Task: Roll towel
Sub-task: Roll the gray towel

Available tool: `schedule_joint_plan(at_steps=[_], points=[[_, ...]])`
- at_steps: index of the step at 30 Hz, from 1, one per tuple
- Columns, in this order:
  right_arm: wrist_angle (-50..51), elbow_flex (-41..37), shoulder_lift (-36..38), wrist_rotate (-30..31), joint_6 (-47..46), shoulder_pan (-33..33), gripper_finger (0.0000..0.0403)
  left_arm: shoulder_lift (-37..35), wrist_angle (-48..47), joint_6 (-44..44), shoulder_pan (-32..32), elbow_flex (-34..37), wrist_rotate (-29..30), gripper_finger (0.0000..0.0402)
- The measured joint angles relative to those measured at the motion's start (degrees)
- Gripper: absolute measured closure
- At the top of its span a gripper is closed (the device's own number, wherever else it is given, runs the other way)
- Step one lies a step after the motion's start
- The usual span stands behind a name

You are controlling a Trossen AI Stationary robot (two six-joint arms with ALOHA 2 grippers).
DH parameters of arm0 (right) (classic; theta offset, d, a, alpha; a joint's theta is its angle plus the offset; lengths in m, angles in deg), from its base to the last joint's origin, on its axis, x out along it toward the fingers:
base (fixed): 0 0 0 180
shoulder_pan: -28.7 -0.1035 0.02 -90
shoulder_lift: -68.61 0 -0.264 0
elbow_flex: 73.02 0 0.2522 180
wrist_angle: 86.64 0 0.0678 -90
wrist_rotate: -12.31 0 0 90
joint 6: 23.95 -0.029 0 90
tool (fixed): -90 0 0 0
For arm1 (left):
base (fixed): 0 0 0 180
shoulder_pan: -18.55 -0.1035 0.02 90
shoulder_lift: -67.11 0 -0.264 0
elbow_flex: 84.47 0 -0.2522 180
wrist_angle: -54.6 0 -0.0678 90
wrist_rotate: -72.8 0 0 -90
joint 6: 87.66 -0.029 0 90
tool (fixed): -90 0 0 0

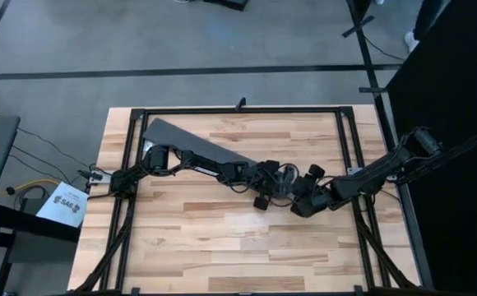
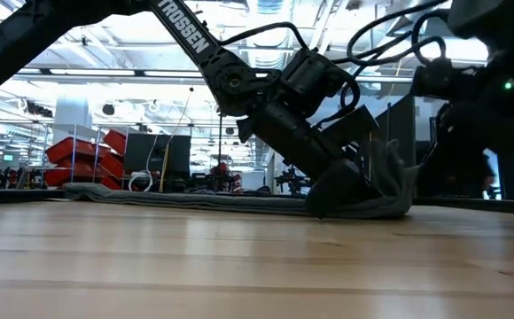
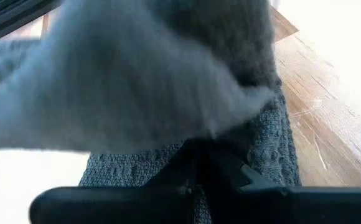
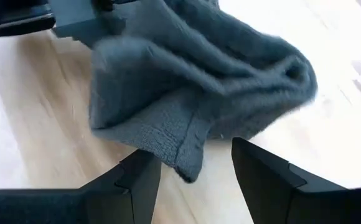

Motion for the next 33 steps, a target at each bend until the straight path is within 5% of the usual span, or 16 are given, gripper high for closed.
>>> schedule_joint_plan(at_steps=[6,11,20,33], points=[[-1.7,-3.8,0.0,-1.4,-4.9,0.3,0.0220,0.0,0.0,0.1,0.0,0.0,0.0,0.0396],[-3.0,-4.4,0.0,3.6,-8.1,0.1,0.0220,0.0,0.0,0.2,0.0,0.0,0.0,0.0396],[-17.7,-4.4,0.0,4.0,3.5,2.0,0.0220,0.0,0.0,0.5,0.0,0.0,0.0,0.0396],[-12.9,-6.1,0.1,0.6,-2.2,2.1,0.0220,0.0,0.0,0.9,0.0,0.0,-0.1,0.0396]])
